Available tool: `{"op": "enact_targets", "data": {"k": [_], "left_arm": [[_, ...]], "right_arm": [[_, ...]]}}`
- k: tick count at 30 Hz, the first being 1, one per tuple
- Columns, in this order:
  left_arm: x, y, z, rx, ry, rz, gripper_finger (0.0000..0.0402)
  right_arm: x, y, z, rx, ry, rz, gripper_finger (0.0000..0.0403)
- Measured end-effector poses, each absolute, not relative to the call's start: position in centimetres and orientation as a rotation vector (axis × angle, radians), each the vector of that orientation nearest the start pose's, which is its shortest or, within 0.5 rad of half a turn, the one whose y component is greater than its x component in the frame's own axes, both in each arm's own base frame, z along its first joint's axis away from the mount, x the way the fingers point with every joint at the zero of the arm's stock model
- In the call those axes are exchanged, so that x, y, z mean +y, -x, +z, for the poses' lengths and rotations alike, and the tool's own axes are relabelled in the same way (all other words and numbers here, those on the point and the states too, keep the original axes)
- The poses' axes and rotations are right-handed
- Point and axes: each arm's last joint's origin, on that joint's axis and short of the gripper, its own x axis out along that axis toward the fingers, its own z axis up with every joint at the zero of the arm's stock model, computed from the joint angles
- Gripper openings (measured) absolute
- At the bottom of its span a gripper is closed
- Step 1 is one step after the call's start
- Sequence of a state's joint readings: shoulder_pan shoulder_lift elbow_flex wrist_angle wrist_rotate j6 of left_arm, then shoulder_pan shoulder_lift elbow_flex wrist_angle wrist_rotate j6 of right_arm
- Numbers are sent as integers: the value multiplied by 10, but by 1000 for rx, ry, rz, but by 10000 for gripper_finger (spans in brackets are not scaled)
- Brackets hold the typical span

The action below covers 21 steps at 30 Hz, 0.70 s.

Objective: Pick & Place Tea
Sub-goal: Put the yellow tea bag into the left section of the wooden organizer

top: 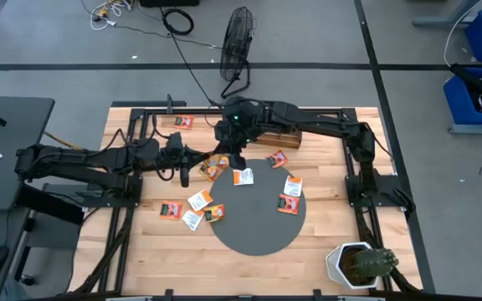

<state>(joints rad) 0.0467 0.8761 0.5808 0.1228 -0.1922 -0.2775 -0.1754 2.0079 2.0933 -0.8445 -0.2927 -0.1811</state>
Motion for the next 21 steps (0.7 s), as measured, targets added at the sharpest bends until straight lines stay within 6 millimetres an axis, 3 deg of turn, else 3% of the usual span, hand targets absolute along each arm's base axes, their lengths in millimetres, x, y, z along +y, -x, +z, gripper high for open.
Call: {"op": "enact_targets", "data": {"k": [16,21], "left_arm": [[15,-197,276,136,289,260,105],[15,-197,276,137,292,261,106]], "right_arm": [[-123,-401,370,799,-62,-51,1],[-149,-389,353,902,-89,-176,0]]}}
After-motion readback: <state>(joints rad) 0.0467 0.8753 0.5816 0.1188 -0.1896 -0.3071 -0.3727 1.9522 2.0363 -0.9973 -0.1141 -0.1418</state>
